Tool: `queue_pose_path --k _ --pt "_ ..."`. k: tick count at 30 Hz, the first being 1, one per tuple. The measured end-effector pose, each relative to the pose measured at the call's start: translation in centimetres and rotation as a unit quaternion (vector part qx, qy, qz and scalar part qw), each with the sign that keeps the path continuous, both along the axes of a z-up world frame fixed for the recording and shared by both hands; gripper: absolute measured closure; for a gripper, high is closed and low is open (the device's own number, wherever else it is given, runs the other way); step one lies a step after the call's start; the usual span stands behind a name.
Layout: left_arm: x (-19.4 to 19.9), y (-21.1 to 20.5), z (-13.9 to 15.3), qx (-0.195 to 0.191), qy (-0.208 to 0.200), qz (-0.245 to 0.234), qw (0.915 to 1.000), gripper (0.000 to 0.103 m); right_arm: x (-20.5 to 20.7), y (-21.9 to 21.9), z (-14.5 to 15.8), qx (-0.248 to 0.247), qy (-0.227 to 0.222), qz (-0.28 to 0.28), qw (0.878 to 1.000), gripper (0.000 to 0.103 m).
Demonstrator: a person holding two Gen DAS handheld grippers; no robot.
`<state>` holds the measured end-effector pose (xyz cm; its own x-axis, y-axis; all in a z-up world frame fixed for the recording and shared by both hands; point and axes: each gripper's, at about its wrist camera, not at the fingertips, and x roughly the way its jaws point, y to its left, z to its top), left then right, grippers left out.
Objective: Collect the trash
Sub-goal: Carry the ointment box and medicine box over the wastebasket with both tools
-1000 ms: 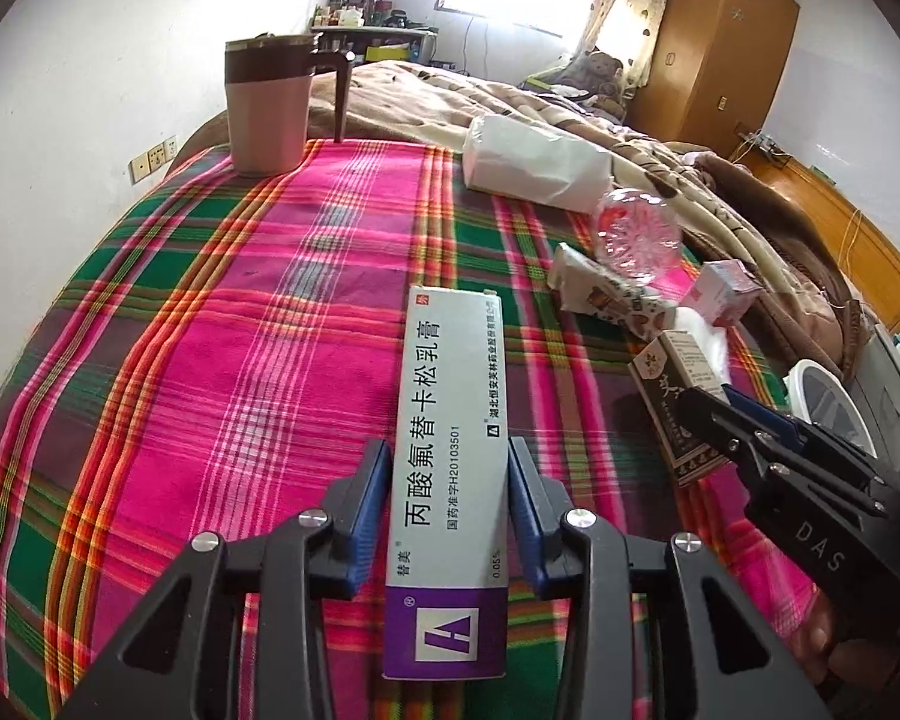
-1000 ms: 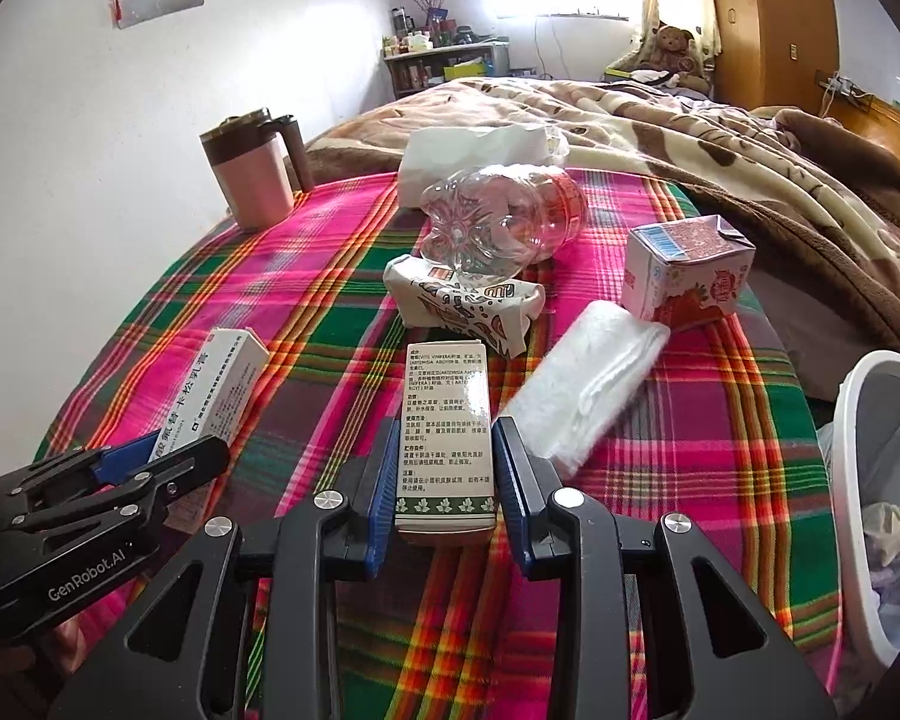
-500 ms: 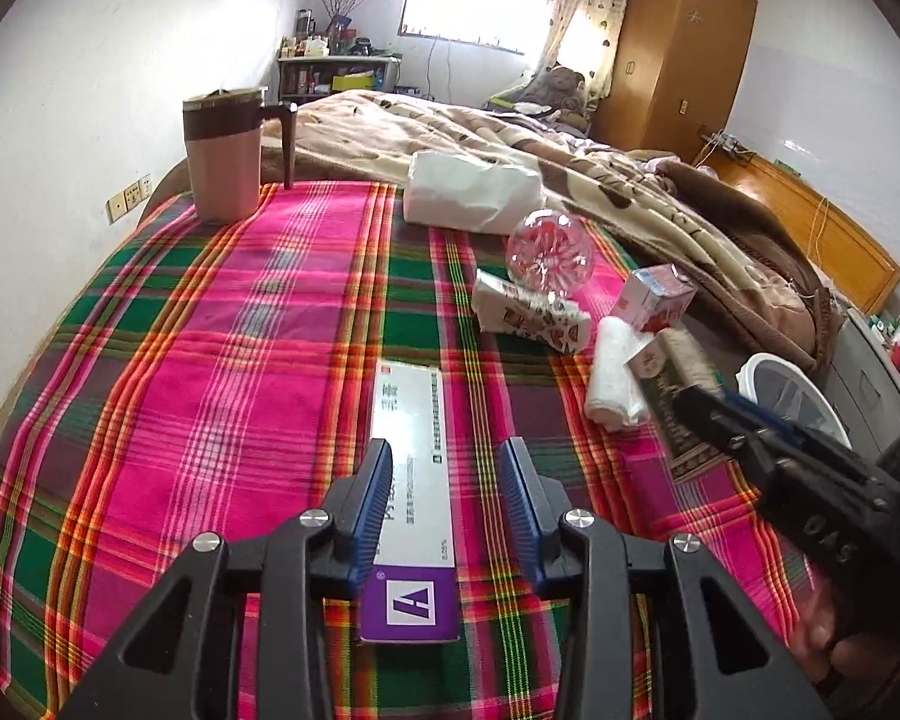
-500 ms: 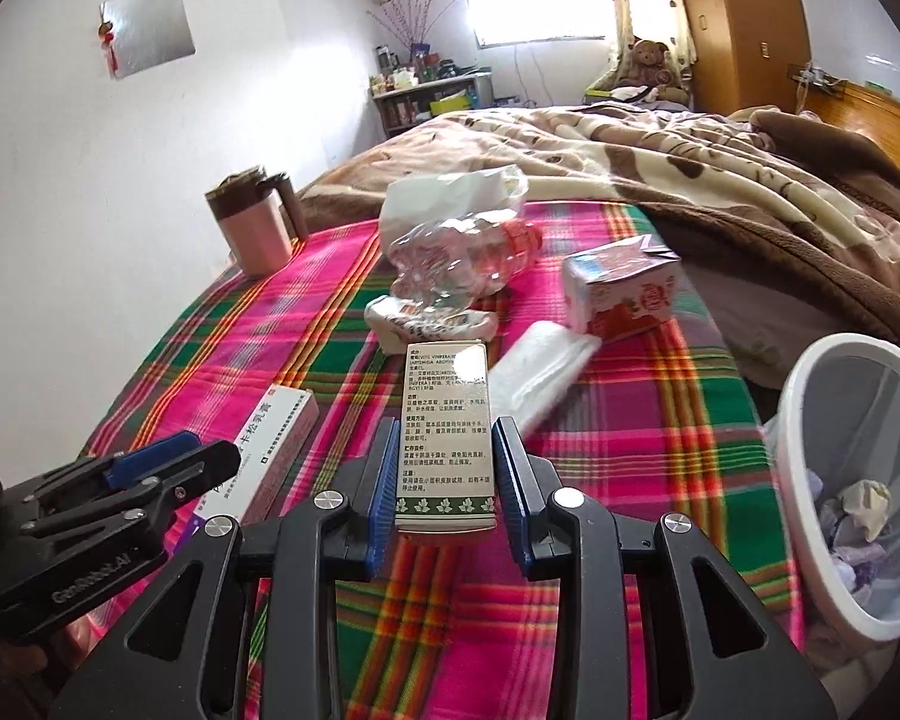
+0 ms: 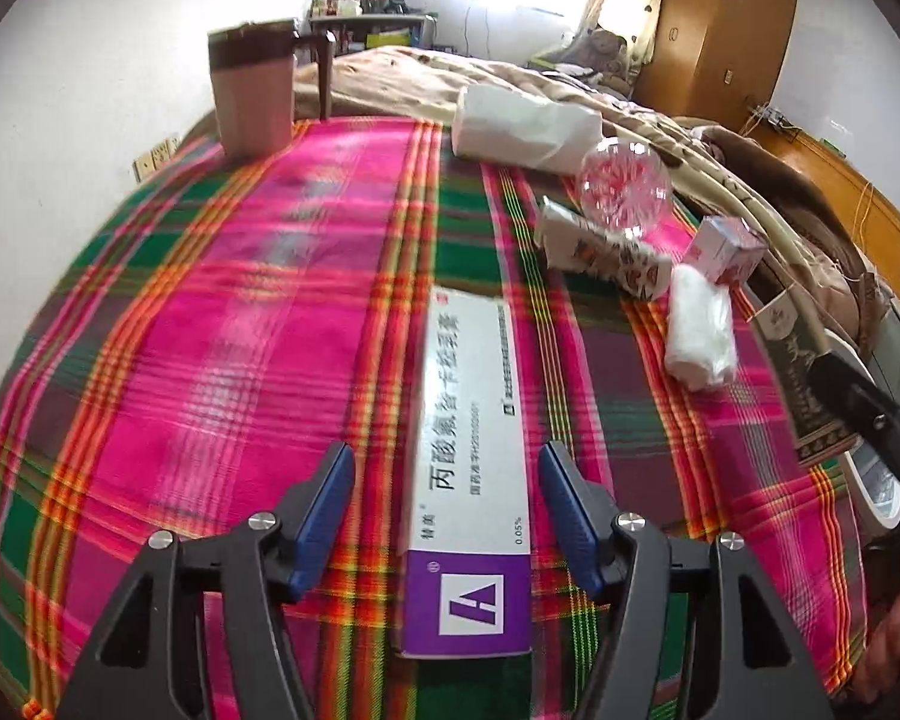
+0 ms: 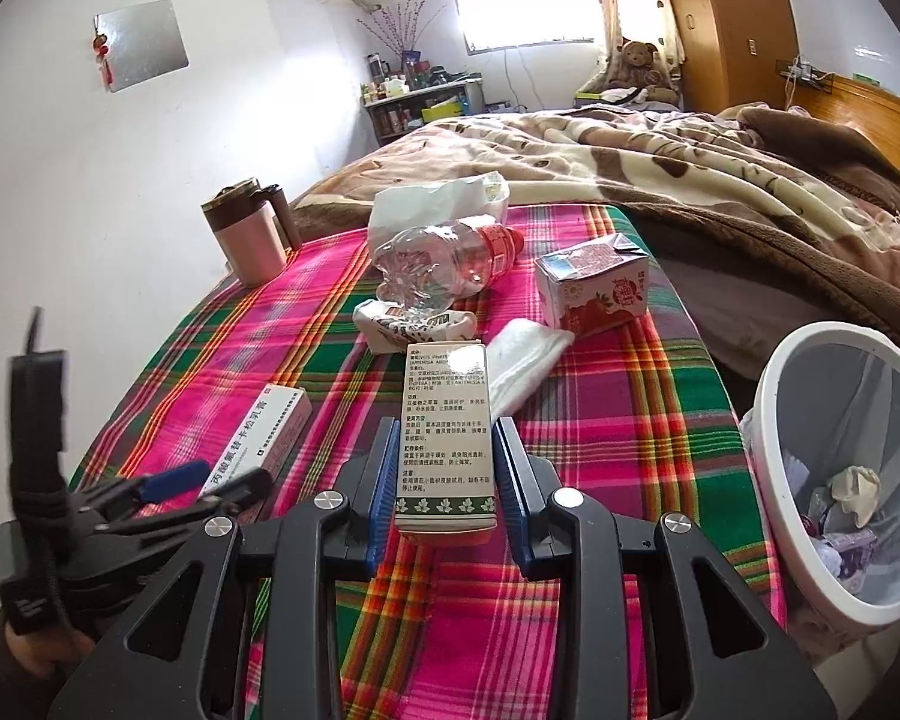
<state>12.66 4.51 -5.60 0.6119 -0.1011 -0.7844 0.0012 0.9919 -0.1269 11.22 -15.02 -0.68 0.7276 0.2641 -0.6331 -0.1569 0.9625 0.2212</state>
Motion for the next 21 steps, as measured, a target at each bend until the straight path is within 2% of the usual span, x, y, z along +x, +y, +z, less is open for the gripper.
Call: queue_pose_path --k 2,4,6,13,21 --pt "-0.1 -0.3 0.0 0.009 -0.006 -0.002 0.9999 0.038 0.0 0.0 -0.1 0.000 0.001 0.000 1.000 0.071" --pt "0.0 -0.5 0.0 0.009 -0.006 -0.008 0.9999 0.044 -0.1 -0.1 -0.1 0.000 0.002 0.001 1.000 0.071" --pt "0.1 -0.7 0.2 0.015 -0.006 -0.009 0.9998 0.063 -0.2 -0.2 -0.1 -0.001 0.002 0.002 1.000 0.071" --pt "-0.4 -1.4 1.3 0.000 -0.020 -0.024 0.9995 0.063 -0.5 -1.3 0.2 0.004 -0.003 -0.012 1.000 0.071" --pt "-1.4 -3.9 3.9 -0.008 -0.051 -0.052 0.9973 0.063 -0.8 -3.1 0.6 0.016 -0.006 -0.032 0.999 0.071"
